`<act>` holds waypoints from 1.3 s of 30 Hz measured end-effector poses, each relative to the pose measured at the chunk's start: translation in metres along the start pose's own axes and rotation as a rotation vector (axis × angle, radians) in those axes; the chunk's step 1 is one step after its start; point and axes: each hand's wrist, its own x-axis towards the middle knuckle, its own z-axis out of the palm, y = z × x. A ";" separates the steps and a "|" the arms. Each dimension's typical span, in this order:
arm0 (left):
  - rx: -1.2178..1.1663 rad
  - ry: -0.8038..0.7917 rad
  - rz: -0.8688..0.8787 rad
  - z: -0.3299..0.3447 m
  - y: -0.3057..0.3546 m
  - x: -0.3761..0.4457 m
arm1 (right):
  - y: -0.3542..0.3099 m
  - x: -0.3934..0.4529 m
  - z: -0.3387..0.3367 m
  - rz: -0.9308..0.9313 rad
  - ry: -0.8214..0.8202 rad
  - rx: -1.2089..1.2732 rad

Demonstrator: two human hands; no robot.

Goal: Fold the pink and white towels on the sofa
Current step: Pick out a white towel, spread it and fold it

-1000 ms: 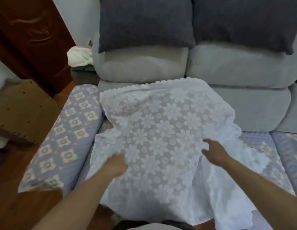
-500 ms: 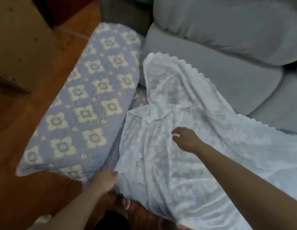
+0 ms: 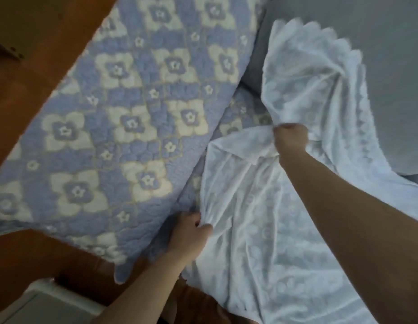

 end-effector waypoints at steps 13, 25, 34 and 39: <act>0.260 0.268 0.212 -0.173 0.039 -0.112 | -0.215 -0.033 -0.183 0.035 -0.243 0.877; 0.315 0.754 -0.087 -0.277 -0.031 -0.091 | -0.306 -0.070 0.008 -0.424 -0.541 0.059; 0.219 0.696 -0.299 -0.225 -0.101 -0.107 | -0.082 -0.117 0.029 -0.538 -0.542 -0.514; 0.454 0.978 -0.130 -0.180 -0.059 -0.117 | 0.052 -0.134 -0.035 -0.200 -0.312 -0.377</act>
